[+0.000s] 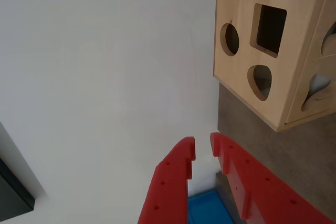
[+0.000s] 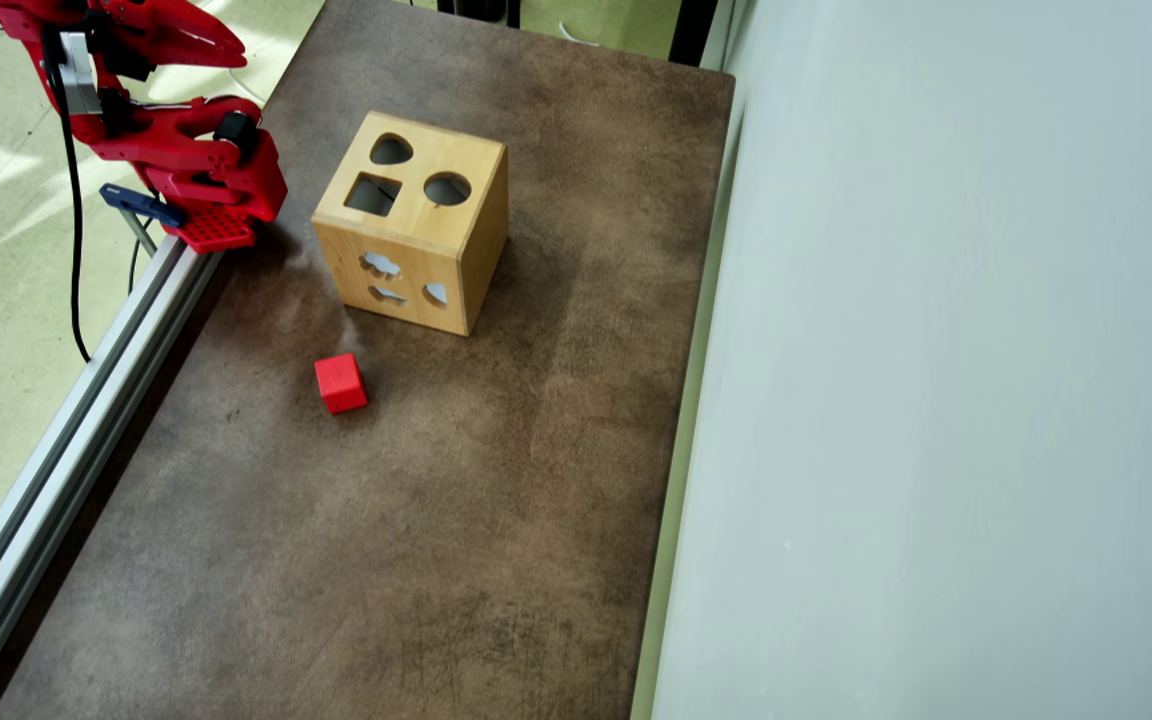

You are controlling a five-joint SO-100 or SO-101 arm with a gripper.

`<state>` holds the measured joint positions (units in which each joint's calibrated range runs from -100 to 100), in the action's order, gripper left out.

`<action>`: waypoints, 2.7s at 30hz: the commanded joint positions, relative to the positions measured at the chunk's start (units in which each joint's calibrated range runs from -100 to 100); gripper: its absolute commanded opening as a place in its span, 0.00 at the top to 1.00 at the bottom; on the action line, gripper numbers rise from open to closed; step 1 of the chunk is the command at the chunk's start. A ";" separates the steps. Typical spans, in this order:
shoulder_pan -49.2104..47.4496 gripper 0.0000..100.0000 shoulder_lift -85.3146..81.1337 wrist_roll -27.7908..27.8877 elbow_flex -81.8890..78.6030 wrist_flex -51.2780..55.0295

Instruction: Pick and place the red cube on the square hole

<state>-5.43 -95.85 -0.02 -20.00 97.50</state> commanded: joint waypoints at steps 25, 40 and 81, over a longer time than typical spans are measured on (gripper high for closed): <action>8.10 0.94 35.85 0.49 21.16 0.57; 32.25 0.94 51.73 18.41 20.81 0.57; 38.64 0.94 84.17 32.92 20.98 -9.24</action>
<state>33.09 -10.59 32.41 -0.23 89.10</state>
